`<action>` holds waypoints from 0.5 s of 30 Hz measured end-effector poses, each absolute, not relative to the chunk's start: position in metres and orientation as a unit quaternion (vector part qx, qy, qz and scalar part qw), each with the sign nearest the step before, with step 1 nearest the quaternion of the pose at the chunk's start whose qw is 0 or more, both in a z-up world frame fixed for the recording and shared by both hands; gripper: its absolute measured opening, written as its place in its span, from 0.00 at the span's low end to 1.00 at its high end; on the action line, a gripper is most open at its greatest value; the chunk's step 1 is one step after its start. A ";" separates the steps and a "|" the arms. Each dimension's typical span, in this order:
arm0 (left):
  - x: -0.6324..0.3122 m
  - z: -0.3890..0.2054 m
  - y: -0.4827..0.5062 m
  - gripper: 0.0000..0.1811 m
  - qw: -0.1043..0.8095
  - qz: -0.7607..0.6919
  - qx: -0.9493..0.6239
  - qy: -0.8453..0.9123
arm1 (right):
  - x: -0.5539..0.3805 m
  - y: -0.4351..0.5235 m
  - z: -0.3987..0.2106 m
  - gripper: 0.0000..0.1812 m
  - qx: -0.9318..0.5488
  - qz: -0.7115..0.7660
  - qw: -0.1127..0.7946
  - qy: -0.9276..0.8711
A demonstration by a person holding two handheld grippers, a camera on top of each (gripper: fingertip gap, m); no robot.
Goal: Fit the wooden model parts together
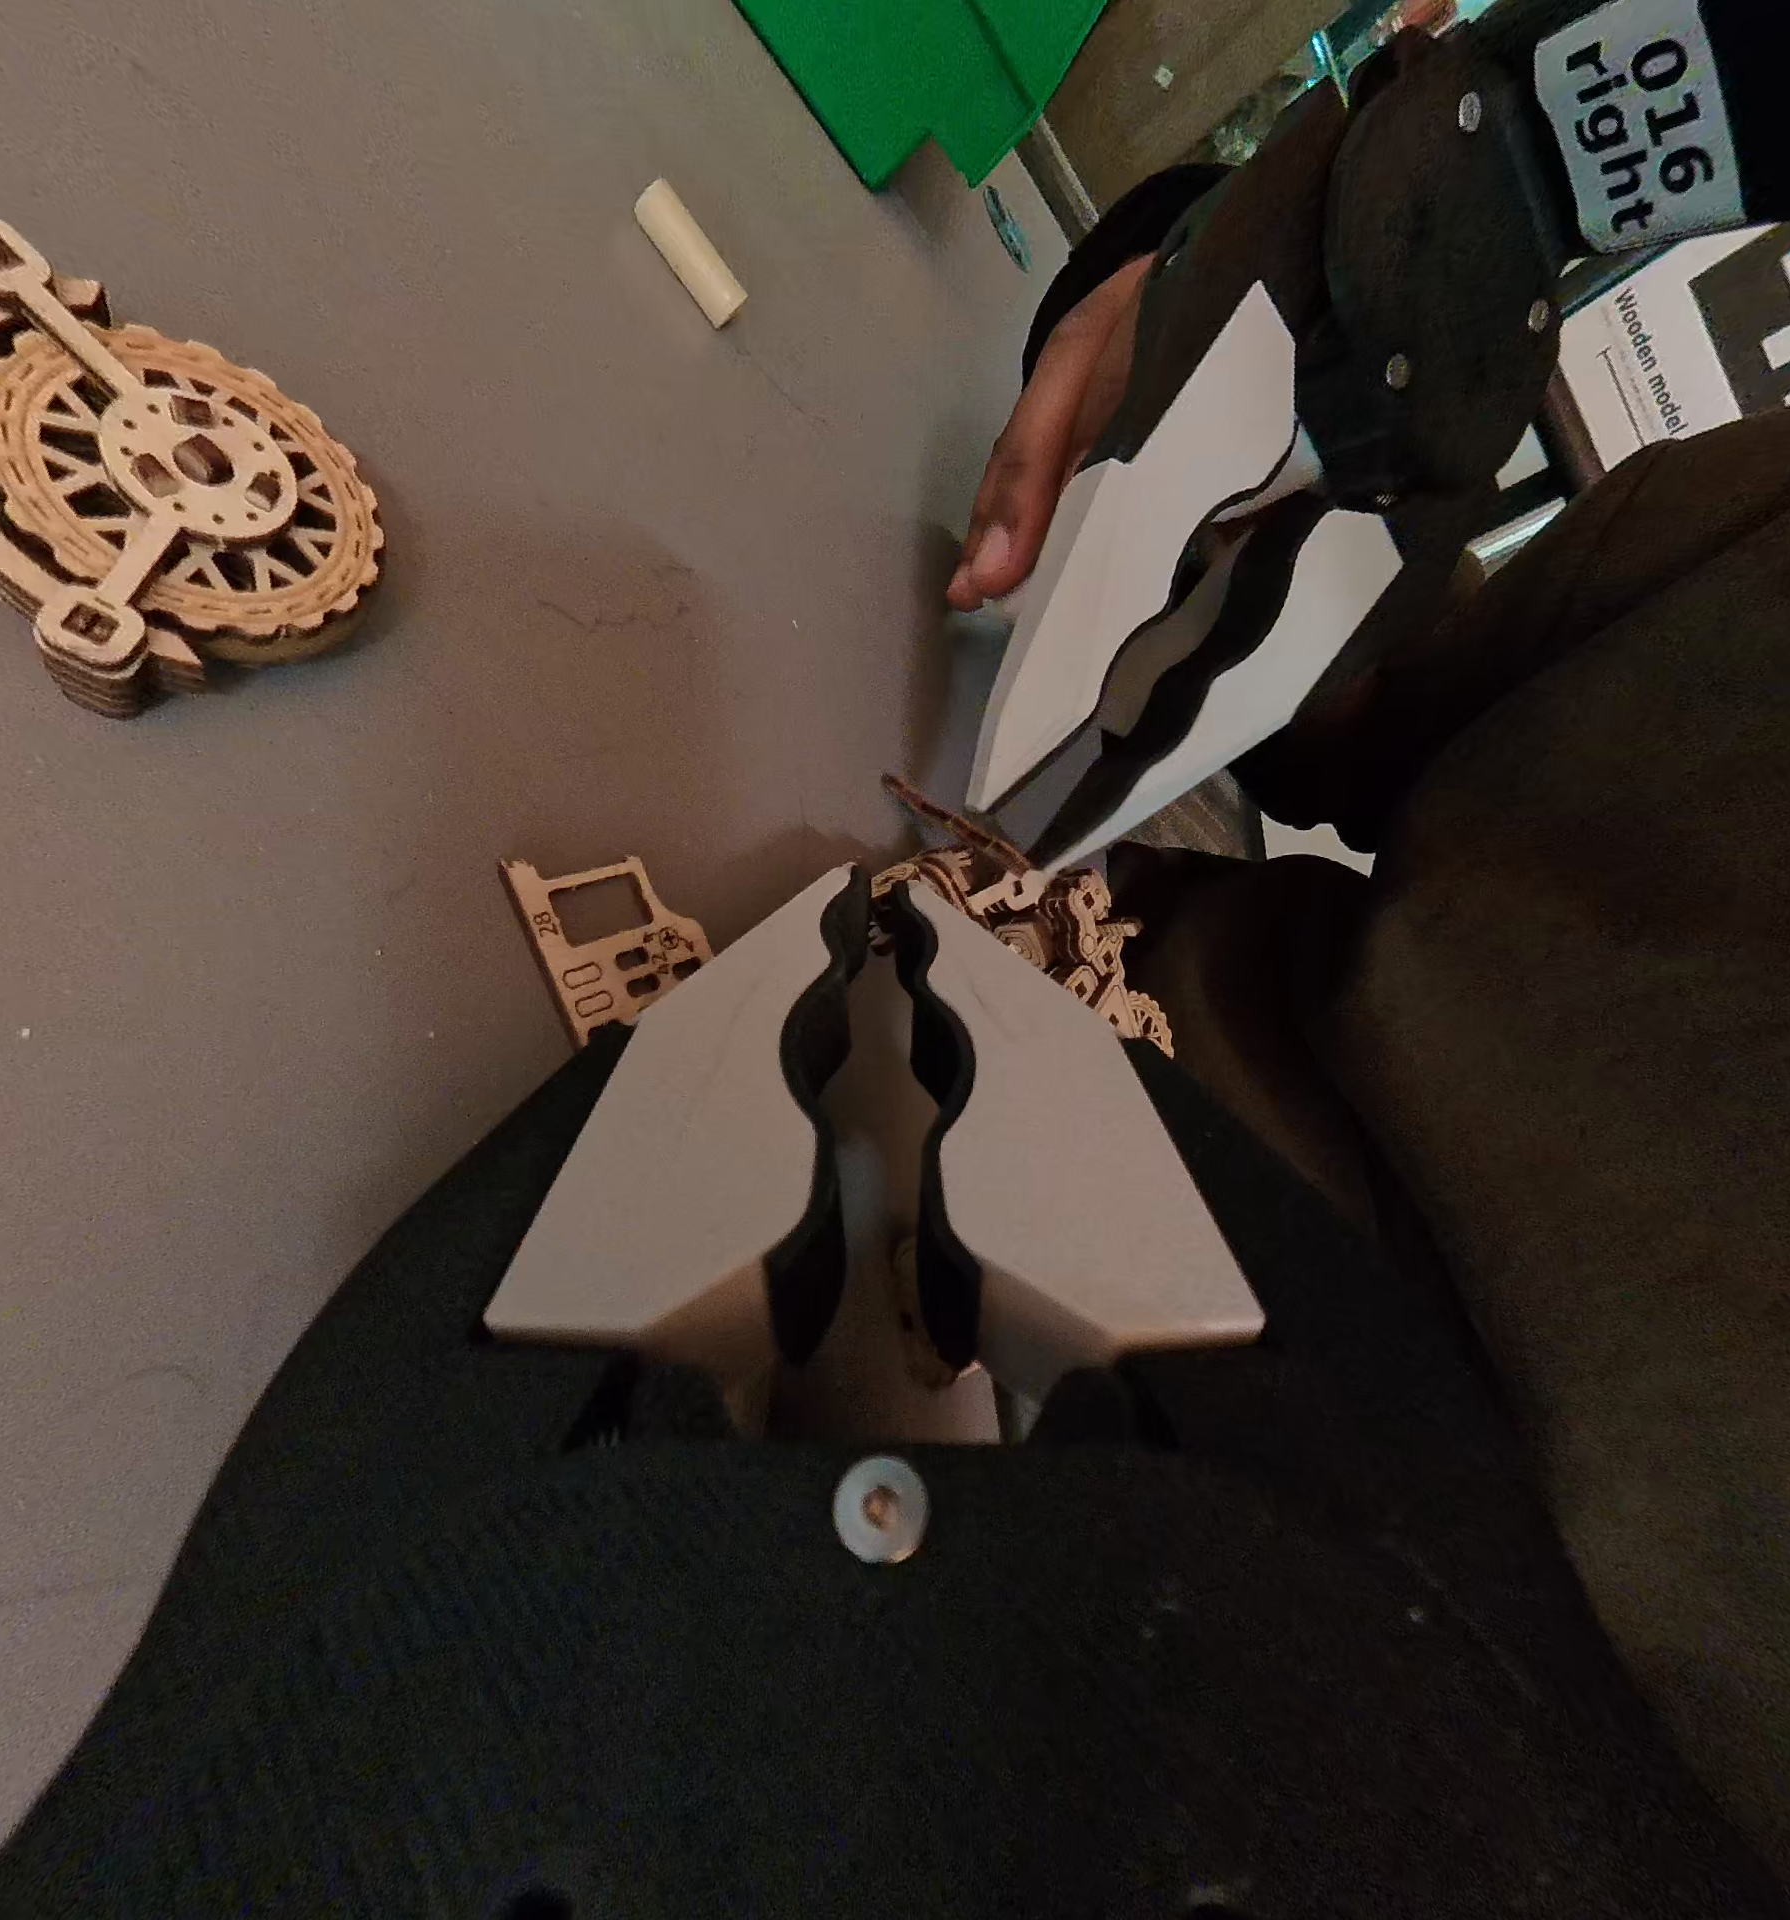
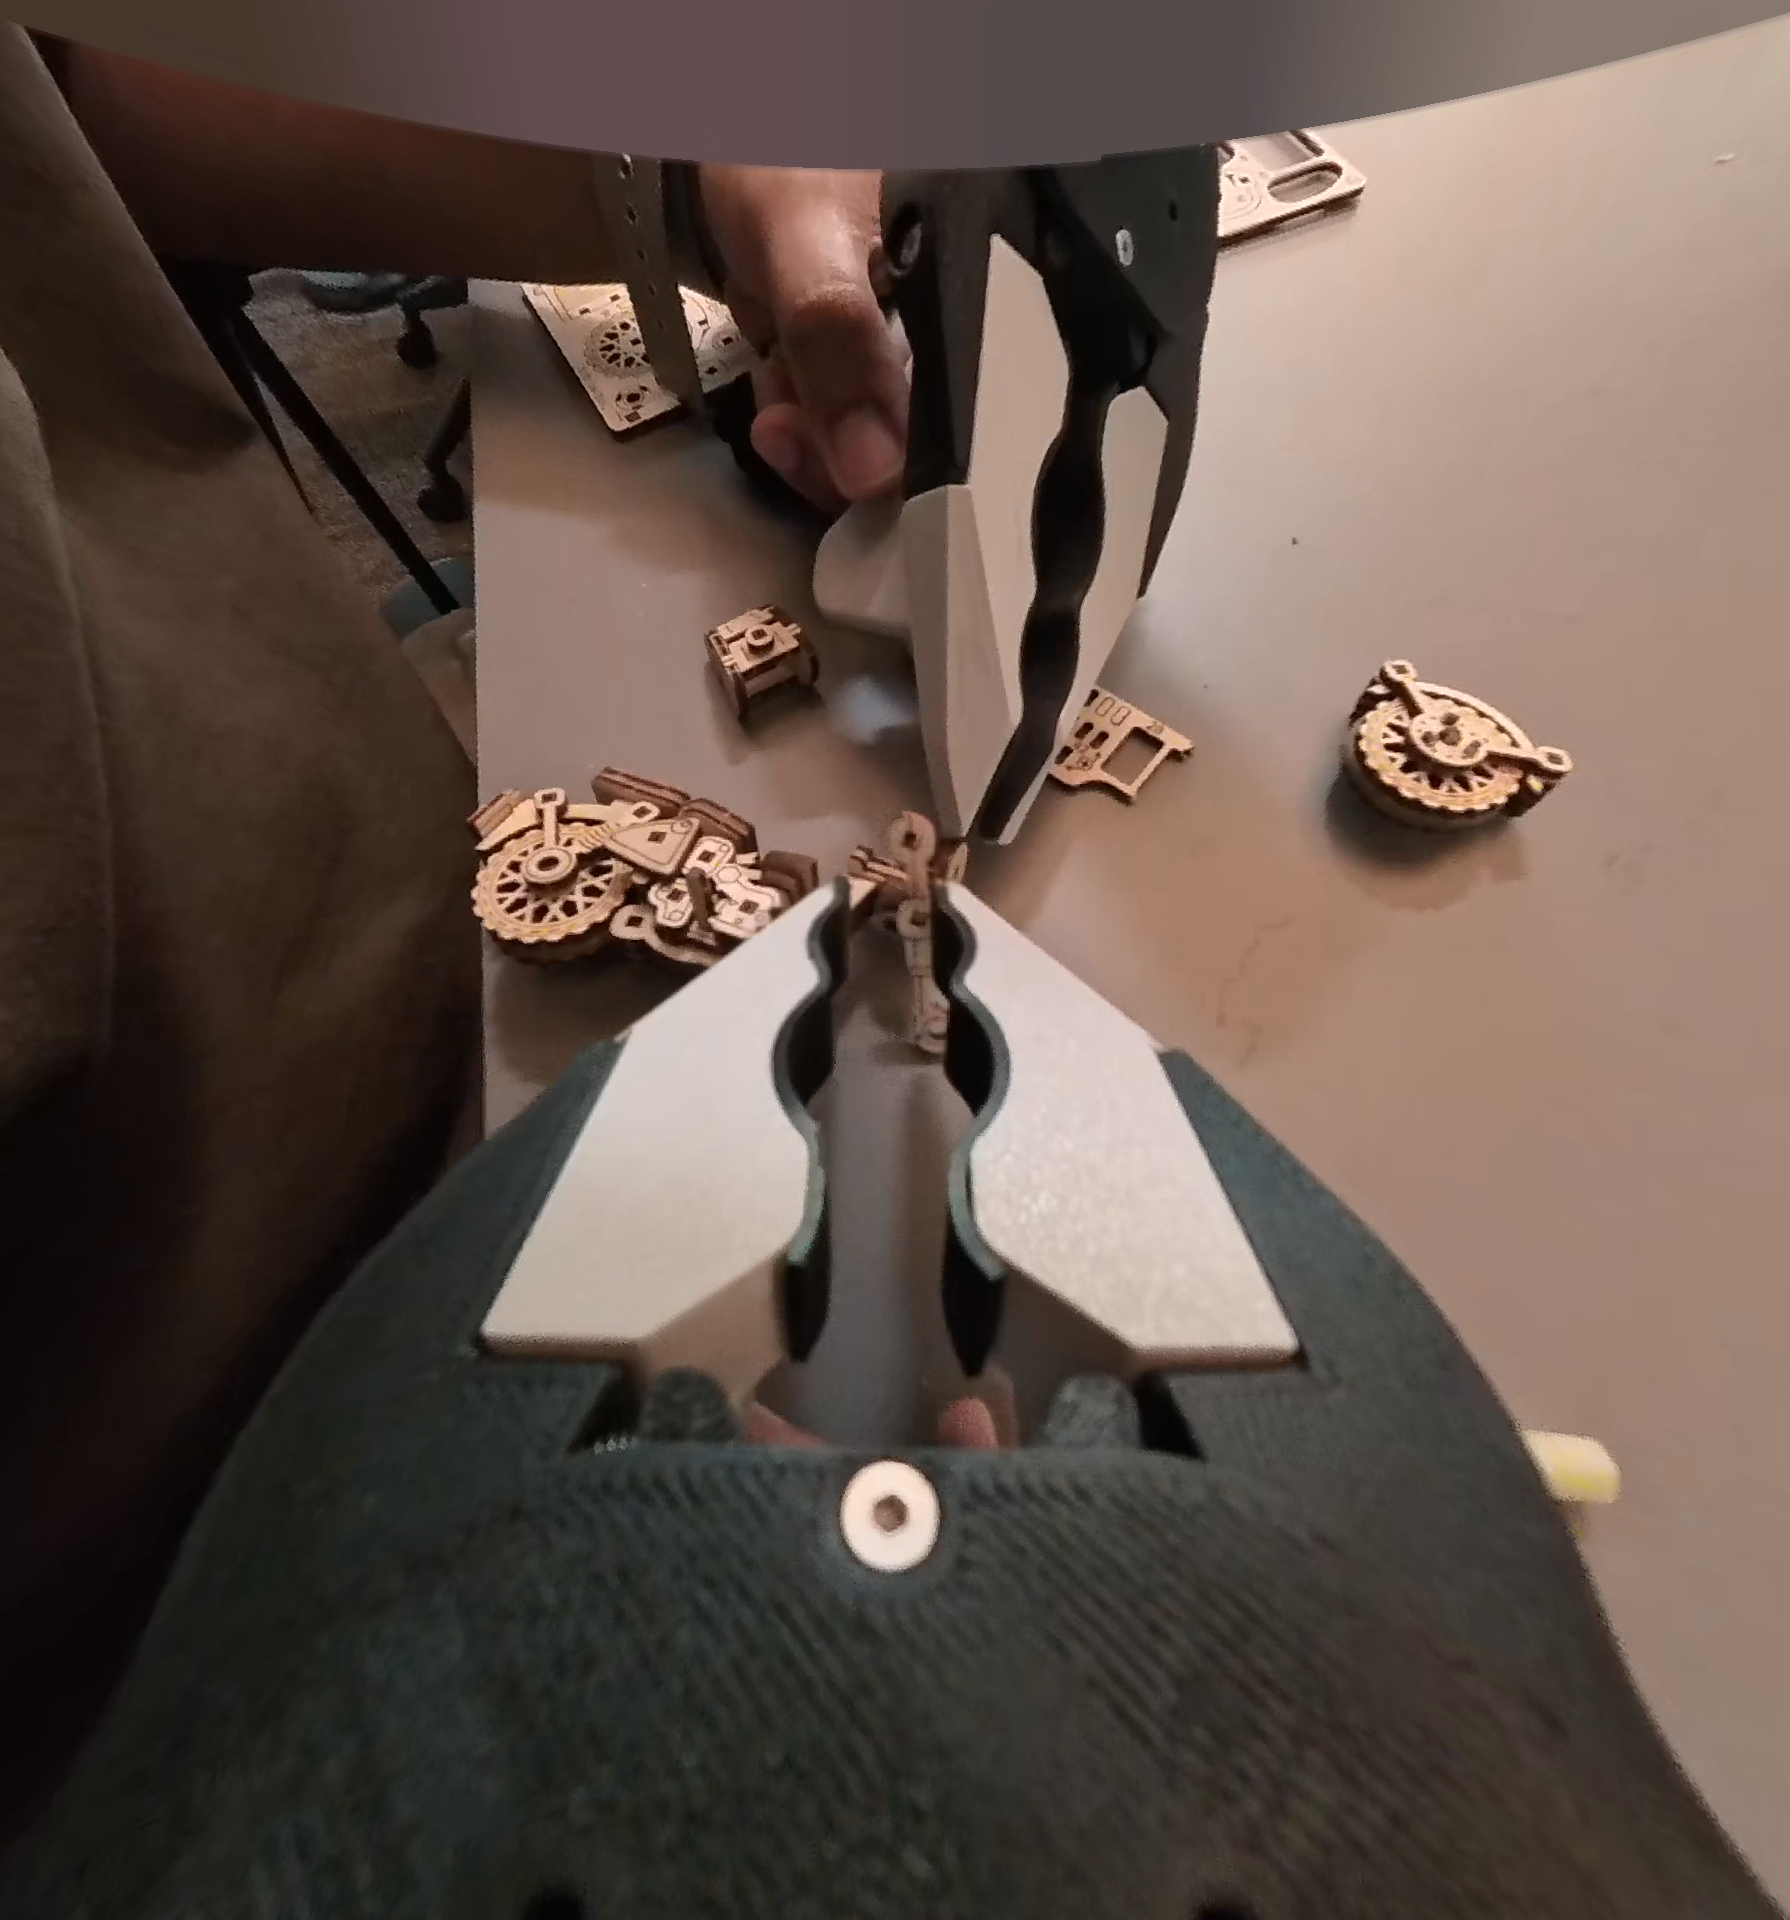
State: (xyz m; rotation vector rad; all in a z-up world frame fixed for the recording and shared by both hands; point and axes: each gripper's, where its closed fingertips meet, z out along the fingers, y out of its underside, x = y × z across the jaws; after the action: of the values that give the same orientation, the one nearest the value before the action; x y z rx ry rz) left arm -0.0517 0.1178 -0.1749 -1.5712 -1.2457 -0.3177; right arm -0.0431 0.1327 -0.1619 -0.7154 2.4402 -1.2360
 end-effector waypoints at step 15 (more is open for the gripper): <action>-0.053 -0.171 0.117 0.03 0.541 -0.135 -0.647 -0.520 | -0.049 0.130 -0.170 0.04 -0.252 -0.424 0.137 0.859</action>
State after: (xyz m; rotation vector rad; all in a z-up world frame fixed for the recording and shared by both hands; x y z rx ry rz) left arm -0.0529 0.1166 -0.1706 -1.5385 -1.2346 -0.3199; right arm -0.0486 0.1305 -0.1704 -0.7290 2.4853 -1.2269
